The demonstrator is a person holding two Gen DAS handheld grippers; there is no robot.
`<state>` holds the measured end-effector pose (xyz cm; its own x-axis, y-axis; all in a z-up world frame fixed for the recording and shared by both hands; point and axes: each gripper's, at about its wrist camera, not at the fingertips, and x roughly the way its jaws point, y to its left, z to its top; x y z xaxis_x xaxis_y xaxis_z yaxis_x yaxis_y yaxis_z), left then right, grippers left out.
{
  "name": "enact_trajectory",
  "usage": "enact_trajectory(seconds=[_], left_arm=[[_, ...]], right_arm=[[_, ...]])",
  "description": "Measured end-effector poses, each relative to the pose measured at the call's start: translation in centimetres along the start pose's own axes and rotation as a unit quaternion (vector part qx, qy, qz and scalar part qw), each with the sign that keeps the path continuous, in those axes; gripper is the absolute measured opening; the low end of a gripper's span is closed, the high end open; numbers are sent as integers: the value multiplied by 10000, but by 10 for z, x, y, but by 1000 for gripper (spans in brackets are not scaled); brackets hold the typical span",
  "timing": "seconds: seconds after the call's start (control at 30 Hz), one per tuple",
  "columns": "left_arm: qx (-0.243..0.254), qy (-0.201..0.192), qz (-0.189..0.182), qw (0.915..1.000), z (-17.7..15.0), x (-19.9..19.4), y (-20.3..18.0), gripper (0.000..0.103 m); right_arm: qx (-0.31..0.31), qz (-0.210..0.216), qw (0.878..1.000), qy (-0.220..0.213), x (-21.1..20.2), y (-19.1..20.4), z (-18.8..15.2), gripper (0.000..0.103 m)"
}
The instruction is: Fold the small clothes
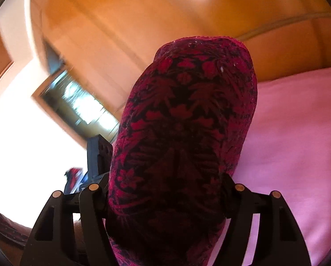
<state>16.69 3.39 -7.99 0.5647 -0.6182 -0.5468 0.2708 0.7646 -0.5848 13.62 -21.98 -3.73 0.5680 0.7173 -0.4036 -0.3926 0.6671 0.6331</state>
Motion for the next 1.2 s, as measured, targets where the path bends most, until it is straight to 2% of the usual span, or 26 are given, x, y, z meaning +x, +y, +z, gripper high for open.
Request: enact_trajectory(seconds=[0.1,0.17,0.23,0.27,0.3,0.33,0.4,0.47,0.53,0.6,0.67,0.77,0.83,0.87,0.97,1.1,1.17,1.2], left_arm=[[564,479,-111,9972,5,58,-60,51],[1061,824,23,9909,-1,98,-99,51],[1294,977,141,9867,-8,118,-118,51],[1428,1032,192,9842,-13,127,-127,51],[1463,1057,175,9834,-15,129,-131,52],[1454,1099,118,9832,-17,132,-134,52],[1508,1083,68,9826,-23,128,-142,52],[1759,934,289,9795,-31,123,-159,52],[1954,795,514,9762,-38,118,-168,52],[2100,628,782,9726,-39,116,-174,52],[2224,544,997,9683,-38,118,-175,52],[2466,449,1259,9599,-36,126,-182,52],[2618,373,1426,9538,-32,135,-179,52],[2623,353,1514,9524,-31,141,-175,52],[2405,338,1483,9587,-30,129,-156,52],[2316,209,1396,9625,-38,117,-156,52],[2204,197,1353,9658,-35,112,-156,53],[2167,143,1350,9668,-33,107,-159,58]], right_arm=[[371,-481,9973,-416,-51,-47,-1,68],[684,-788,9929,-569,-75,-81,-8,68],[1116,-923,9874,-641,-93,-117,-25,69],[1371,-1029,9831,-644,-99,-136,-38,73],[1512,-1309,9777,-636,-102,-149,-51,78],[1588,-1485,9741,-614,-104,-155,-61,80],[1795,-1620,9673,-765,-116,-163,-81,91],[1674,-1891,9641,-823,-126,-149,-83,92],[1295,-2476,9560,-890,-131,-119,-68,90],[942,-2841,9488,-1011,-132,-90,-62,78],[569,-3011,9463,-1030,-130,-58,-54,73],[-212,-3595,9294,-810,-101,-19,-53,64],[-353,-3691,9272,-528,-79,-27,-58,58],[-428,-3882,9196,-419,-64,-29,-61,58],[-774,-4377,8953,-277,-32,-38,-67,59],[-769,-4454,8916,-267,-38,-37,-74,60],[-752,-4510,8890,-252,-36,-39,-66,60],[-750,-4523,8883,-249,-37,-37,-64,61]])
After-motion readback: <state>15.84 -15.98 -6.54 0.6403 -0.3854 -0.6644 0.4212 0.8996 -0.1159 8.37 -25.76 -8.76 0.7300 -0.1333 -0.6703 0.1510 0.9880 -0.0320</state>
